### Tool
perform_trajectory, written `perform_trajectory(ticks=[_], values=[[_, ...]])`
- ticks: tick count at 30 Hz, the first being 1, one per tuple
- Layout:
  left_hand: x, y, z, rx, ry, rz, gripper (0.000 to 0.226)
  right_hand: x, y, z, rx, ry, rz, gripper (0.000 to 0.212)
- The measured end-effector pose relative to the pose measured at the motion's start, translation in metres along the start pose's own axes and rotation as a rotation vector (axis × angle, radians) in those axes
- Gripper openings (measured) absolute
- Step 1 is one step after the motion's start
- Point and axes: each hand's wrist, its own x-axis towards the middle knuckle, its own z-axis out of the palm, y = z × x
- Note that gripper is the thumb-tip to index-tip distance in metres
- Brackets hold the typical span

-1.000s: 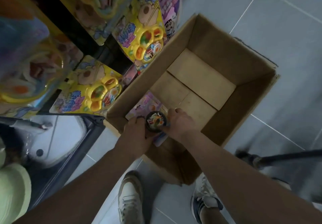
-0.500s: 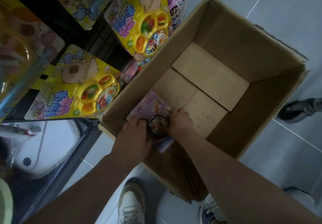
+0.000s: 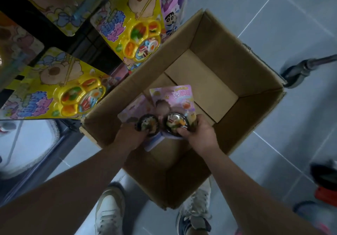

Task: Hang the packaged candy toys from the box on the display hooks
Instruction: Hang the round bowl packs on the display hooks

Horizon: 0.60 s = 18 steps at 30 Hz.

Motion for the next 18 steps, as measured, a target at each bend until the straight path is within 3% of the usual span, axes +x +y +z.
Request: perform_trajectory(ticks=[3,7,8,12,18], values=[[0.034,-0.007,0.021,-0.188,-0.008,-0.195,0.075,0.006,0.005,-0.014,0.026,0.020,-0.018,0.045],[0.111,-0.049,0.060,-0.421,0.020,-0.267,0.103,0.015,0.009,-0.026,0.067,0.026,-0.036,0.048],[0.123,-0.055,0.069,-0.450,0.019,-0.277,0.102,0.017,0.010,-0.028,0.072,0.026,-0.040,0.047],[0.125,-0.036,0.079,-0.582,-0.035,-0.295,0.059,0.023,0.017,-0.032,0.083,0.015,-0.048,0.042],[0.133,-0.023,0.083,-0.825,-0.087,-0.393,0.059,0.020,0.022,-0.036,0.054,0.017,-0.023,0.045]])
